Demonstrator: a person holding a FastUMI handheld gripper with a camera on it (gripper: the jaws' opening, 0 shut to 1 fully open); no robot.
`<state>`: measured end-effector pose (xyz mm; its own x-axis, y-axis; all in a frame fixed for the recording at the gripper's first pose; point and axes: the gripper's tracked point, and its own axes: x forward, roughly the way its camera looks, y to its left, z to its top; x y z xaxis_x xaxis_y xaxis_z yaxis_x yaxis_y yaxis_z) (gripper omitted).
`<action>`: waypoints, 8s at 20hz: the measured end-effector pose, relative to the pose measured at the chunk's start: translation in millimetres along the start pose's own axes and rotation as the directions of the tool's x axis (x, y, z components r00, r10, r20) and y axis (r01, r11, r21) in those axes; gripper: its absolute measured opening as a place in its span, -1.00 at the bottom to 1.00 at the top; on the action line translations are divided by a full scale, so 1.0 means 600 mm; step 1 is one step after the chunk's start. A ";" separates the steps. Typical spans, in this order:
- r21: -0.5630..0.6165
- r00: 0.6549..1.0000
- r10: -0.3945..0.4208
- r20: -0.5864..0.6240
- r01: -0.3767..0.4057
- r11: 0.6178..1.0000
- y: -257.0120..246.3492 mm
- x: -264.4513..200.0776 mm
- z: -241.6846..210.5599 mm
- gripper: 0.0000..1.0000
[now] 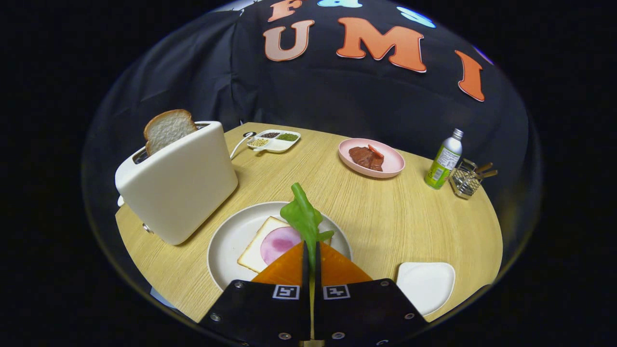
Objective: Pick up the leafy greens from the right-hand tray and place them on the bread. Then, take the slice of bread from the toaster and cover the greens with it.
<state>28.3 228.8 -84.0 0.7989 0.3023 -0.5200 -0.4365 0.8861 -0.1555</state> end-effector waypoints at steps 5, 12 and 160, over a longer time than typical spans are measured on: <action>-0.001 1.000 0.027 -0.013 -0.027 1.000 0.035 0.025 -0.007 -0.88; 0.022 0.999 0.013 -0.042 -0.012 1.000 0.047 0.043 -0.021 -0.34; 0.323 0.785 -0.482 0.389 0.374 0.869 -0.396 -0.308 0.050 0.97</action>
<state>-3.3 -26.8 74.5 0.9985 -0.0537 -0.0069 0.0532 0.9969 -0.0584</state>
